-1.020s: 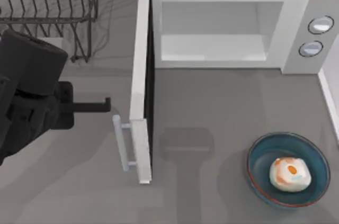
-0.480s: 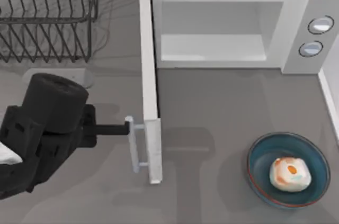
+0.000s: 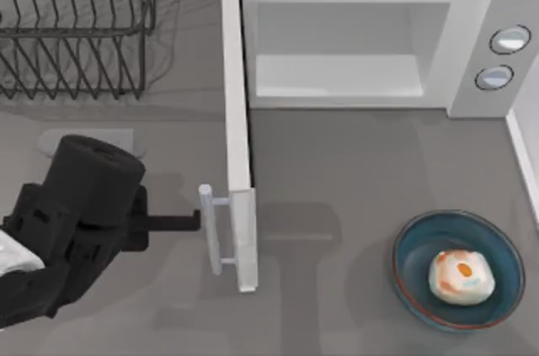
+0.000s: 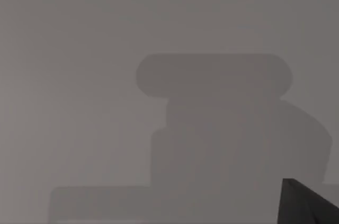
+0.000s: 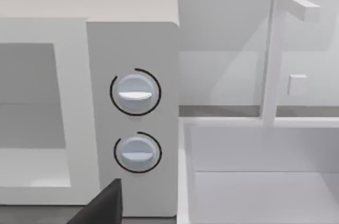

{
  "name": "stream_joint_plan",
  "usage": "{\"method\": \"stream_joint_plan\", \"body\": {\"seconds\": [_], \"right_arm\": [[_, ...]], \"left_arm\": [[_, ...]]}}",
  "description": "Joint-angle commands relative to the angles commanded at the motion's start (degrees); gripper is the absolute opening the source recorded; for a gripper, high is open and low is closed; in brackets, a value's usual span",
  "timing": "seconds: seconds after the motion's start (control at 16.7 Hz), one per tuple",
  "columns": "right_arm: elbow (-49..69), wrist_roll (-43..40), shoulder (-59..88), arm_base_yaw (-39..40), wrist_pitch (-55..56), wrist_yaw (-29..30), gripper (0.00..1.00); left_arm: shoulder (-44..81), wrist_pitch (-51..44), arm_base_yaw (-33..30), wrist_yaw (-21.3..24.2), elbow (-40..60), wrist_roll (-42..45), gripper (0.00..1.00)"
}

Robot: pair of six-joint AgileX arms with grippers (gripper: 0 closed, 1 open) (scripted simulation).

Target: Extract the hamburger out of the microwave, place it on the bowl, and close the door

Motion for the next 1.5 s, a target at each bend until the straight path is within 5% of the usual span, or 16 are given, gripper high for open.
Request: {"method": "stream_joint_plan", "body": {"seconds": [0.48,0.9,1.5], "right_arm": [[0.0,0.0,0.0,0.0,0.0,0.0,1.0],[0.0,0.0,0.0,0.0,0.0,0.0,1.0],[0.0,0.0,0.0,0.0,0.0,0.0,1.0]], "left_arm": [[16.51,-4.06,-16.66,-10.06,13.73,-14.35,0.0],[17.84,-4.73,-17.71,-10.7,15.16,-15.59,0.0],[34.94,-13.92,-27.51,-15.74,35.77,-25.68,0.0]]}}
